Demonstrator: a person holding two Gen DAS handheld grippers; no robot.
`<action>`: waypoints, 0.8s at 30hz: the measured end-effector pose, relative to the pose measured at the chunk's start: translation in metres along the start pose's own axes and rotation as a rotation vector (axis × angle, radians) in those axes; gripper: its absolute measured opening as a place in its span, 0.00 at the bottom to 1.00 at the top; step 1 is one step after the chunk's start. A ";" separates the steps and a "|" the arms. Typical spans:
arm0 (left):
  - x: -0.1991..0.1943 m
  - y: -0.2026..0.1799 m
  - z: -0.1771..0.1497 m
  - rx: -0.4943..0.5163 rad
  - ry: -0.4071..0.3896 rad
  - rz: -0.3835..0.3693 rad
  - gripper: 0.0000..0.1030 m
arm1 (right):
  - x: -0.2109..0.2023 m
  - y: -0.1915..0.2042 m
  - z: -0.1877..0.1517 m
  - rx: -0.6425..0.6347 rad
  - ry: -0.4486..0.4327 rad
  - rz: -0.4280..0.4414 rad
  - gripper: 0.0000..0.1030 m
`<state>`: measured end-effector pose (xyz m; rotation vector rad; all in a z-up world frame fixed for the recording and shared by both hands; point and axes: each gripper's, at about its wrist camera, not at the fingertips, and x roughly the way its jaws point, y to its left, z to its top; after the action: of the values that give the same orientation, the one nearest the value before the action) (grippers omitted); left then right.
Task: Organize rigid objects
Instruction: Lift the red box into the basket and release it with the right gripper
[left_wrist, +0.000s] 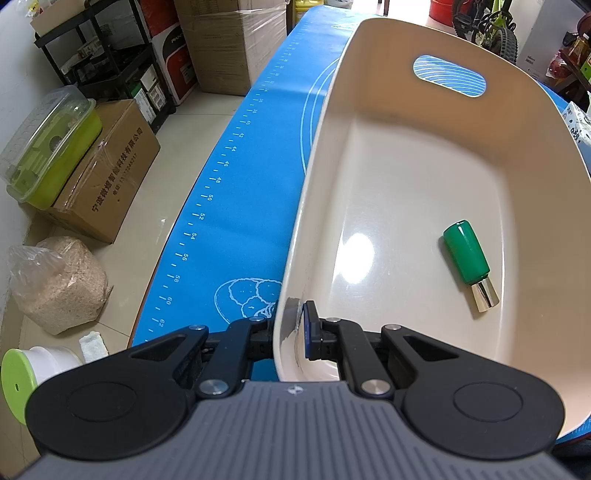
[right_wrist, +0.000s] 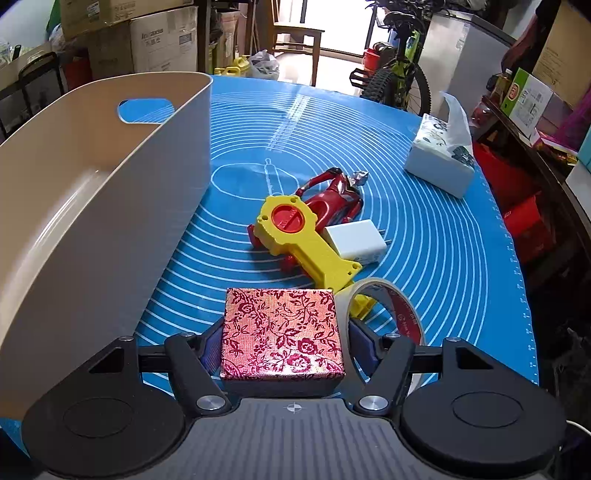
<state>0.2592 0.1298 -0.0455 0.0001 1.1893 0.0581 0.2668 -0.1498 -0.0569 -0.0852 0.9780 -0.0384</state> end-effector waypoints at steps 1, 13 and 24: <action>0.000 0.000 0.000 0.000 0.000 0.000 0.11 | -0.001 0.000 0.000 0.001 0.003 0.001 0.72; 0.000 0.000 0.000 0.002 0.001 0.003 0.11 | -0.018 -0.002 -0.003 0.008 -0.039 0.018 0.78; 0.000 0.000 0.000 0.004 0.001 0.005 0.11 | 0.007 0.009 0.020 -0.072 -0.078 0.043 0.77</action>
<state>0.2594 0.1301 -0.0450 0.0071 1.1902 0.0601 0.2876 -0.1402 -0.0525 -0.1308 0.9028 0.0390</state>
